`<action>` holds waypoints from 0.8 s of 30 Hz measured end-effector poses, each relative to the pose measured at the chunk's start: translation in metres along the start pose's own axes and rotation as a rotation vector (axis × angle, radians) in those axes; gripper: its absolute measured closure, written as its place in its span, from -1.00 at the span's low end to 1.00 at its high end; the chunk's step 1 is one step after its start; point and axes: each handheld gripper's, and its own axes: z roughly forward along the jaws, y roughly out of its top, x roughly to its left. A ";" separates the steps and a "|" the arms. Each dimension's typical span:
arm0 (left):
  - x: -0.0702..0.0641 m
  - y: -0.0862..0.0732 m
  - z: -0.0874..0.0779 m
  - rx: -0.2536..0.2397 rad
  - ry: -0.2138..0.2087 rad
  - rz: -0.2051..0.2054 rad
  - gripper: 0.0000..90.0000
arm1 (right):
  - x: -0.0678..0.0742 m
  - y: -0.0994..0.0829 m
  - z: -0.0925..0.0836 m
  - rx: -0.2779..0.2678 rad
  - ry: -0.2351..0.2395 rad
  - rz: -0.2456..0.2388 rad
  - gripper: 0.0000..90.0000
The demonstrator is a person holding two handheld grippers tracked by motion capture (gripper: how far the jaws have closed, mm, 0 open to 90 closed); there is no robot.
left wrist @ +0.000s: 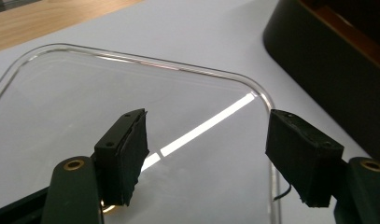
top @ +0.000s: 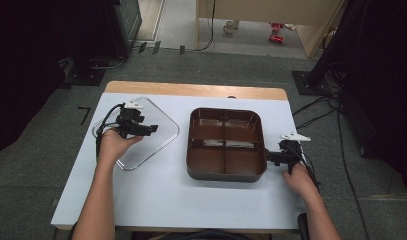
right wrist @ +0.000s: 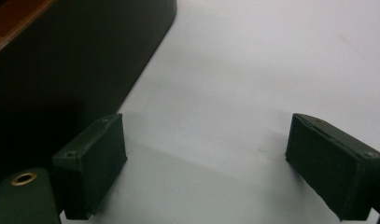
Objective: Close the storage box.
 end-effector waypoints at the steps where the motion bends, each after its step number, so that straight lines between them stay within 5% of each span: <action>1: 0.002 0.000 -0.001 -0.002 0.004 -0.004 -0.33 | 0.000 0.000 0.000 0.000 0.000 0.000 -0.74; 6: 0.016 -0.006 -0.008 0.004 0.069 -0.005 -0.30 | 0.000 0.000 0.000 0.000 0.000 0.000 -0.74; 12: 0.029 -0.016 -0.010 -0.028 0.087 -0.039 -0.25 | 0.000 0.000 0.000 -0.001 -0.001 -0.002 -0.74; 24: 0.041 -0.034 0.005 0.011 0.105 -0.095 -0.10 | 0.000 0.000 0.000 -0.001 0.000 -0.002 -0.74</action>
